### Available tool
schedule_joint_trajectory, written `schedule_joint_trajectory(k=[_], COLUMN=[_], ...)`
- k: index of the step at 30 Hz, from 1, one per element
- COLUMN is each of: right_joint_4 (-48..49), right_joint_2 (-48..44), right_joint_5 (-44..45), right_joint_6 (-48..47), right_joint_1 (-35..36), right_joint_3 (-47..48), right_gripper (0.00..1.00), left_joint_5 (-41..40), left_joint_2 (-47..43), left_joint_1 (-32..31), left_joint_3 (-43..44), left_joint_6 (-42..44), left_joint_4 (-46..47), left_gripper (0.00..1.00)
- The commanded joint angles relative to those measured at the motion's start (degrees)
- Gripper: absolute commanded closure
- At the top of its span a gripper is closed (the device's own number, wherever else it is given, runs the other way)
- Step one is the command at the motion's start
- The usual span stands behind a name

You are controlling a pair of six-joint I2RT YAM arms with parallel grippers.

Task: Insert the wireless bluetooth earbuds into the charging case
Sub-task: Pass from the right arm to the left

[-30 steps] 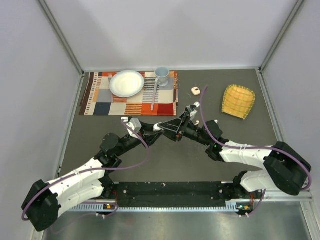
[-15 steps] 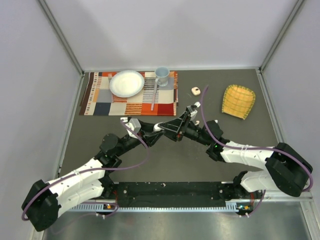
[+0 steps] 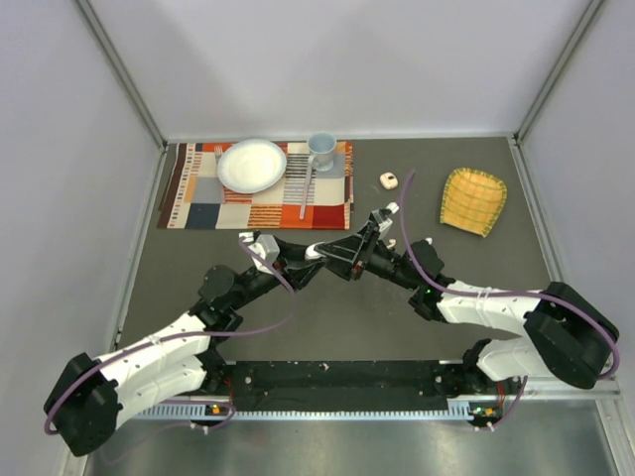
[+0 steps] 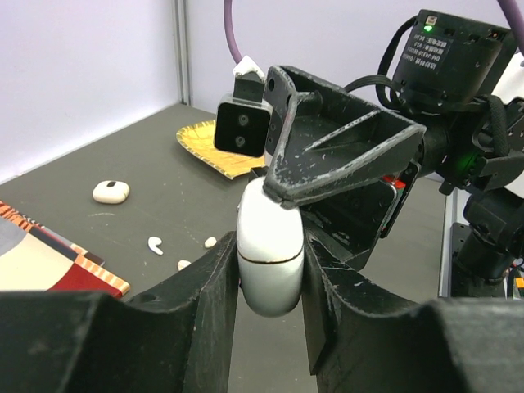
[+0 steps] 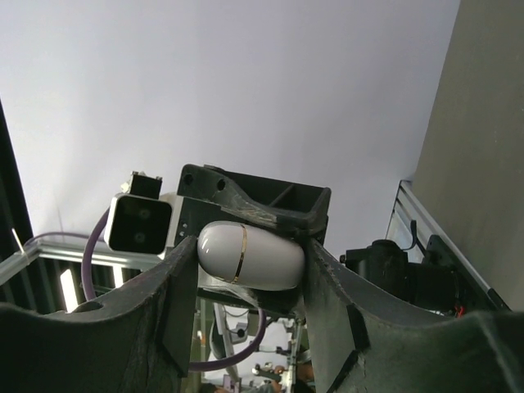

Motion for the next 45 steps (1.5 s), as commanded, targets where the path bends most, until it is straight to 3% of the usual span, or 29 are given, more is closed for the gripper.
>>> schedule_joint_trajectory(k=[1, 10, 28, 34, 40, 45], right_joint_4=[7.7, 10.8, 6.3, 6.0, 8.6, 8.8], right_joint_2=[0.6, 2.0, 0.1, -0.2, 0.1, 0.1], right_joint_5=[0.2, -0.1, 1.6, 1.5, 1.1, 1.1], right_joint_6=[1.8, 3.7, 2.5, 2.1, 2.2, 2.3], right_joint_1=[0.7, 0.7, 0.8, 0.7, 0.7, 0.7], right_joint_3=[0.2, -0.7, -1.4, -1.1, -0.8, -1.0], right_gripper=[0.83, 0.83, 0.83, 0.83, 0.83, 0.83], left_joint_5=[0.8, -0.1, -0.3, 0.3, 1.3, 1.2], left_joint_2=[0.6, 0.7, -0.3, 0.3, 1.3, 1.4], left_joint_1=[-0.1, -0.1, -0.1, -0.1, -0.1, -0.1], left_joint_3=[0.8, -0.2, -1.0, -0.5, 0.3, 0.4], left_joint_6=[-0.4, -0.8, -1.4, -1.2, -1.3, -1.4], left_joint_4=[2.3, 4.7, 6.8, 6.0, 5.2, 5.0], left_gripper=[0.60, 0.63, 0.61, 0.68, 0.60, 0.59])
